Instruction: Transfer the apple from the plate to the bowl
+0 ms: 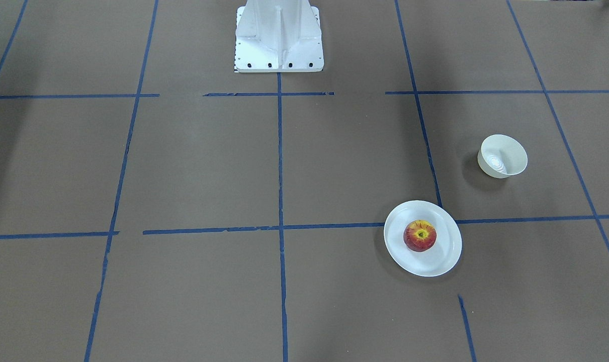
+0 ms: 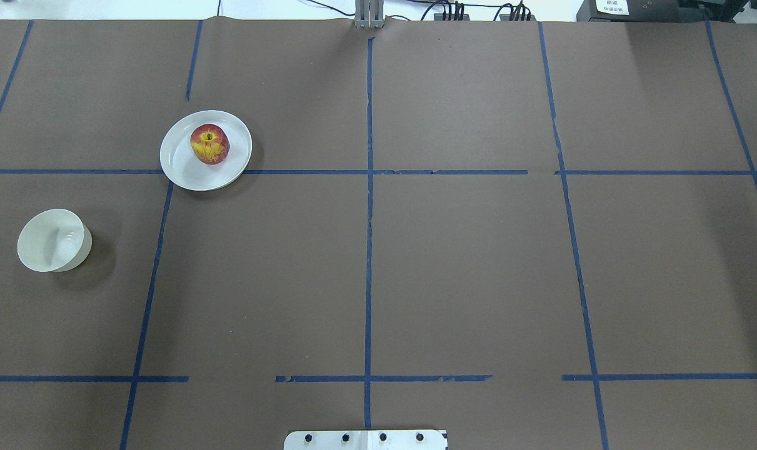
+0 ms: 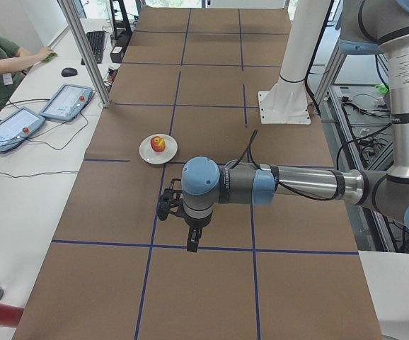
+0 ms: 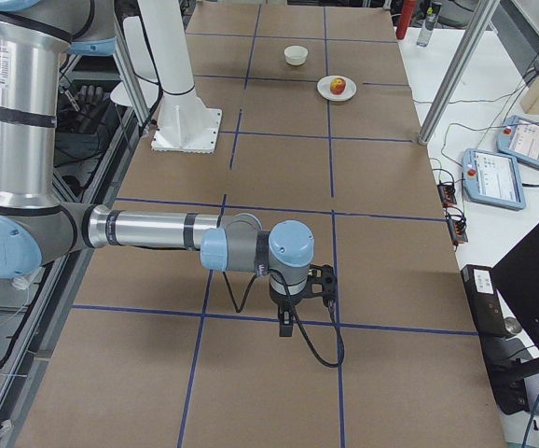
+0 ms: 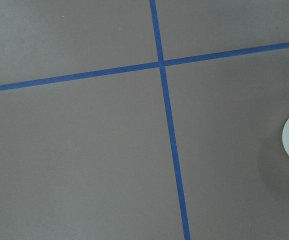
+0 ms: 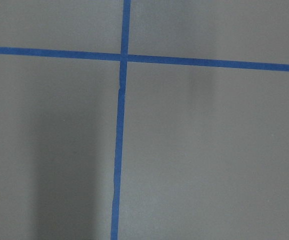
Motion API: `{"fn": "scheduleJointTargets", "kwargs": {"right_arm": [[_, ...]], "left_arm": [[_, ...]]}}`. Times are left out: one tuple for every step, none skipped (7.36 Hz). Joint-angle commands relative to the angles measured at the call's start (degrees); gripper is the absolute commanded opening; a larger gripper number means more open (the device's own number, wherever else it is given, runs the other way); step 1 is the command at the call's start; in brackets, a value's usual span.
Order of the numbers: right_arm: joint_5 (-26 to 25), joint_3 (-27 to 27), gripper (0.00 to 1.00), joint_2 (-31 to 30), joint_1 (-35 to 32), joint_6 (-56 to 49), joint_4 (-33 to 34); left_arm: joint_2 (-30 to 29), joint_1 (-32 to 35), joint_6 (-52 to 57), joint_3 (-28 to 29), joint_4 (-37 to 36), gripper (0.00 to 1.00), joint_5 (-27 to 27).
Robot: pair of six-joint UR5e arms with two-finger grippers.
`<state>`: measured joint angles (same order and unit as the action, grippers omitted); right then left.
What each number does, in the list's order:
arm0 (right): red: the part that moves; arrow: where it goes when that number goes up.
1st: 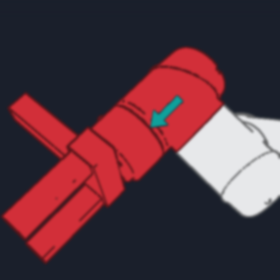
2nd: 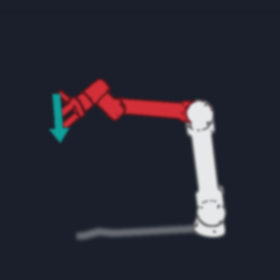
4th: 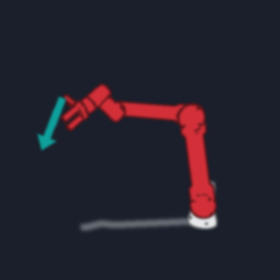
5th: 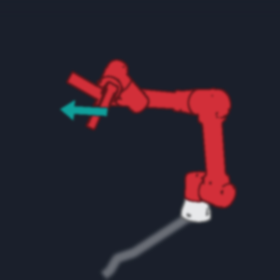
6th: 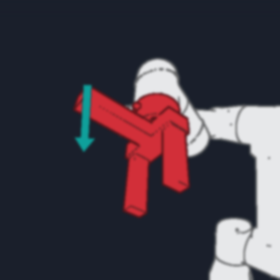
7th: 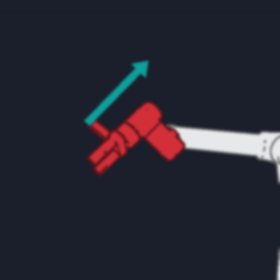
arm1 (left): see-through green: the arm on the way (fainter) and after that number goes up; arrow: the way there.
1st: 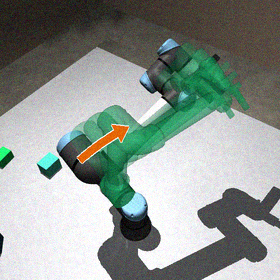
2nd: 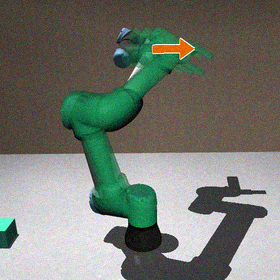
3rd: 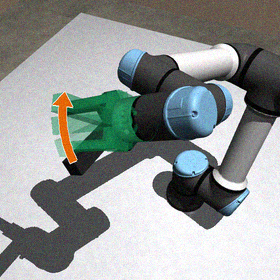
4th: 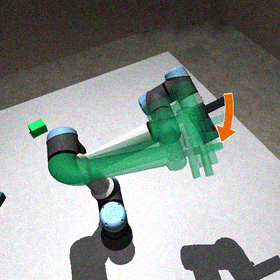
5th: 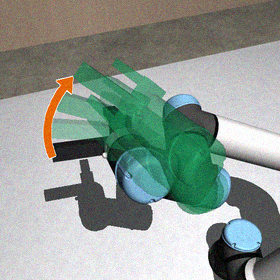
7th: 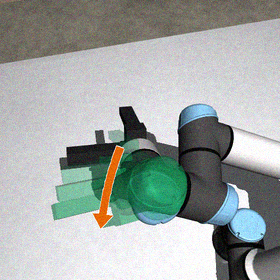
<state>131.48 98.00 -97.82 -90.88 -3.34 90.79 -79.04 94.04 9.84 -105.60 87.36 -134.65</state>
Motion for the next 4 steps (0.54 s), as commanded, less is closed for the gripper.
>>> {"fn": "scheduleJointTargets", "kwargs": {"right_arm": [[0.0,0.0,1.0,0.0,0.0,0.0,0.0],[0.0,0.0,1.0,0.0,0.0,0.0,0.0],[0.0,0.0,1.0,0.0,0.0,0.0,0.0],[0.0,0.0,1.0,0.0,0.0,0.0,0.0]], "left_arm": [[0.1,0.0,0.0,0.0,0.0,1.0,0.0],[0.3,0.0,0.0,0.1,0.2,1.0,-0.1],[0.1,0.0,0.0,0.1,0.3,1.0,-0.2],[-0.1,0.0,-0.5,0.1,0.5,1.0,-0.2]]}}
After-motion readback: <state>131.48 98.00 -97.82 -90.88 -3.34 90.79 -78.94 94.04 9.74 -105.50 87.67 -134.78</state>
